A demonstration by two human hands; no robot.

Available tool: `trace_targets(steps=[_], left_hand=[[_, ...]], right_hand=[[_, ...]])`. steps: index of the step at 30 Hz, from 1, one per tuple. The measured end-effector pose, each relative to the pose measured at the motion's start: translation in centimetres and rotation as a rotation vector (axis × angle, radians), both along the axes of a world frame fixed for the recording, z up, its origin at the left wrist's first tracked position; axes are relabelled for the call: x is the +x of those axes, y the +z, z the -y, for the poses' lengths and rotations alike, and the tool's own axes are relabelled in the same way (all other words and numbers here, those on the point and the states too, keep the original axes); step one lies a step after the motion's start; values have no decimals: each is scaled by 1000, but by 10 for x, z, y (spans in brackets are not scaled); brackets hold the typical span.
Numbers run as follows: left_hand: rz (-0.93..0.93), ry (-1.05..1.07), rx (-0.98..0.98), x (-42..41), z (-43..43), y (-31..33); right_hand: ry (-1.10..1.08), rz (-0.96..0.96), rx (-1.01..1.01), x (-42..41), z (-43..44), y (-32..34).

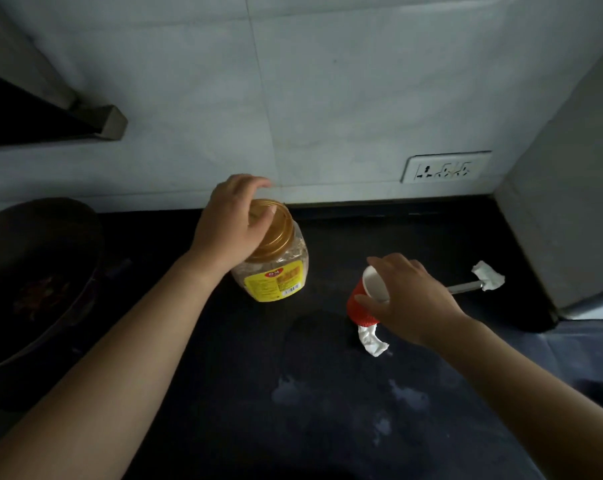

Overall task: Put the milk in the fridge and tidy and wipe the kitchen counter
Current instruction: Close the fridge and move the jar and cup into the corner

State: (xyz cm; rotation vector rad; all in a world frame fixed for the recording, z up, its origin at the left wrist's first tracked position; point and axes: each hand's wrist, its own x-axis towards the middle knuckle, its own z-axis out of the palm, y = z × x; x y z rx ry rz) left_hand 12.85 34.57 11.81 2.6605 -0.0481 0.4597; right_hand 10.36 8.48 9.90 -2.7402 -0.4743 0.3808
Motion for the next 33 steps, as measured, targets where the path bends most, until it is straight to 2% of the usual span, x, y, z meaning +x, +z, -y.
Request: trace_targets(steps=[3, 10, 17, 23, 27, 33], left_hand=[[-102, 39, -89, 4, 0, -12], [-94, 17, -172, -8, 12, -10], [106, 21, -104, -45, 36, 10], [198, 42, -159, -106, 74, 48], [145, 96, -253, -150, 100, 39], [42, 163, -281, -220, 127, 29]], right_hand=[[-18, -3, 9, -9, 0, 7], [-55, 41, 16, -28, 22, 18], [-90, 82, 112, -52, 47, 24], [-63, 77, 183, -76, 76, 25], [-39, 27, 242, -100, 91, 14], [88, -73, 297, -127, 104, -3]])
